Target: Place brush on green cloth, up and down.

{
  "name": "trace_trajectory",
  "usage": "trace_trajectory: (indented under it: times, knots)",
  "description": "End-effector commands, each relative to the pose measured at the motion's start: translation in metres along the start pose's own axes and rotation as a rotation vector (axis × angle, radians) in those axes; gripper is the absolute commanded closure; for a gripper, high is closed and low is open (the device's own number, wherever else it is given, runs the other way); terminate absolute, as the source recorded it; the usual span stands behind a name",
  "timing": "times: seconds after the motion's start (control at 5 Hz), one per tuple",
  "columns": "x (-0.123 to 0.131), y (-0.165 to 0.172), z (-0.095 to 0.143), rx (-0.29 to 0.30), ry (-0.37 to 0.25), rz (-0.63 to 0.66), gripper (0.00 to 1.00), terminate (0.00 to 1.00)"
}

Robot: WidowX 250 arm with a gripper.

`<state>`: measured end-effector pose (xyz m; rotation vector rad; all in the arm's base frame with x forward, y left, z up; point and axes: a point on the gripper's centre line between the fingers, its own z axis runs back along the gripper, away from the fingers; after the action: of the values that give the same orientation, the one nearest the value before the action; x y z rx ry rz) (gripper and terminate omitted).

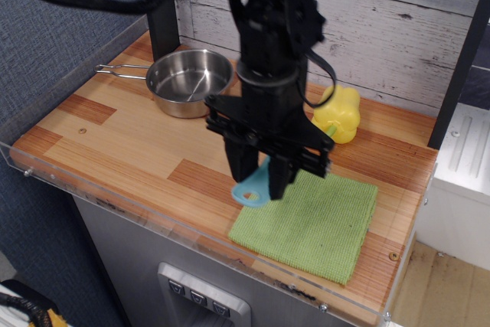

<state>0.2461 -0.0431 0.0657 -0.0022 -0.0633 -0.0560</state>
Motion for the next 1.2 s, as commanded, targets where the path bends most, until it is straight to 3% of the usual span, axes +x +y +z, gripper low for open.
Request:
trace_trajectory:
  times: [0.0, 0.4, 0.8, 1.0]
  knots:
    - [0.001, -0.019, -0.008, -0.013, -0.006, -0.061, 1.0, 0.0]
    - [0.006, -0.029, -0.024, -0.013, 0.033, -0.095, 1.0, 0.0]
    - [0.007, -0.029, -0.027, -0.014, 0.029, -0.079, 1.0, 0.0]
    - [0.005, -0.027, -0.021, -0.026, 0.008, -0.064, 0.0, 0.0]
